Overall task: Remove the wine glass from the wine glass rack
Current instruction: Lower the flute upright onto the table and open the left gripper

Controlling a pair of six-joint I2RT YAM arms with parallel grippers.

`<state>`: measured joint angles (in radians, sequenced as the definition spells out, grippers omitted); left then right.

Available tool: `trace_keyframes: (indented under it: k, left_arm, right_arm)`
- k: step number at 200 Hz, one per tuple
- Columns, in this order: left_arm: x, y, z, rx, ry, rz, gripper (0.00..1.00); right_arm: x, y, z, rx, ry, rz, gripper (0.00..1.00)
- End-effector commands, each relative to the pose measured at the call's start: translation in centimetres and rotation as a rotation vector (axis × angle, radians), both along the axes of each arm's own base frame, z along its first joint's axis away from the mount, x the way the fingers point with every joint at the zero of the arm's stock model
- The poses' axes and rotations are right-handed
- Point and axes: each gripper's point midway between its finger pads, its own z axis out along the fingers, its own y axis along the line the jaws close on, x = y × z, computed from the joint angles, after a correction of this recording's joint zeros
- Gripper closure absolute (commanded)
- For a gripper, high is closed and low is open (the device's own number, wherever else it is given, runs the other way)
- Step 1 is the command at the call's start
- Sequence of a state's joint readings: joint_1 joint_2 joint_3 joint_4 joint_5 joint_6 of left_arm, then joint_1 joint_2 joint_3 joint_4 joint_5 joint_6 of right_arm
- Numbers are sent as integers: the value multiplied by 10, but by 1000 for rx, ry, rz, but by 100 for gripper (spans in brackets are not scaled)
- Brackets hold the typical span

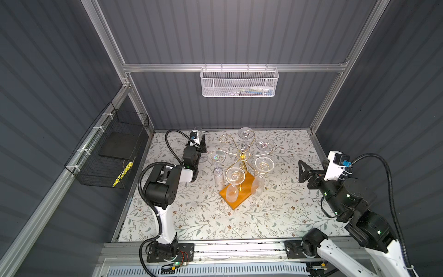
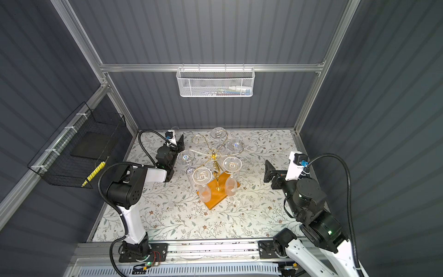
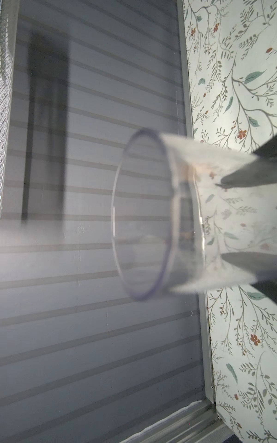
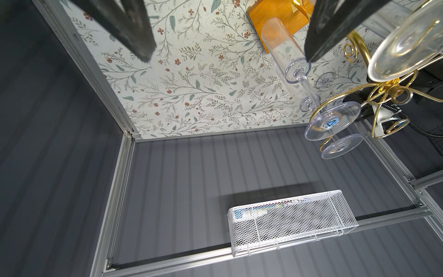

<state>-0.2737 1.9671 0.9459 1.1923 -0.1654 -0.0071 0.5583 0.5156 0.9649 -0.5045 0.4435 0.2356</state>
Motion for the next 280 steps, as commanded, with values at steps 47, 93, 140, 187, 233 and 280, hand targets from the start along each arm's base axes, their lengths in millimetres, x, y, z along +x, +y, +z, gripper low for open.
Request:
trace_keyframes:
  k: [47,93,140,187,233,280]
  left_arm:
    - [-3,-2,10,-8,-74,17,62]
    - [-3,-4,3,-1,-63,15,62]
    - [-2,-6,-2,6,-56,13,62]
    - [-3,-8,-5,10,-53,8,62]
    - [-4,-9,-4,10,-55,11,41]
    - [-5,0,5,21,-74,55,20]
  right_arm:
    - [-3,-6,-13,9,35,-29,1]
    - [-4,-8,-17,6,40,-36,1]
    - [-4,-10,-22,-1,49,-43,1]
    - [-5,-11,-23,1,52,-46,1]
    - [-7,-12,-22,8,48,-48,1]
    - [-9,-13,-22,16,46,-48,1]
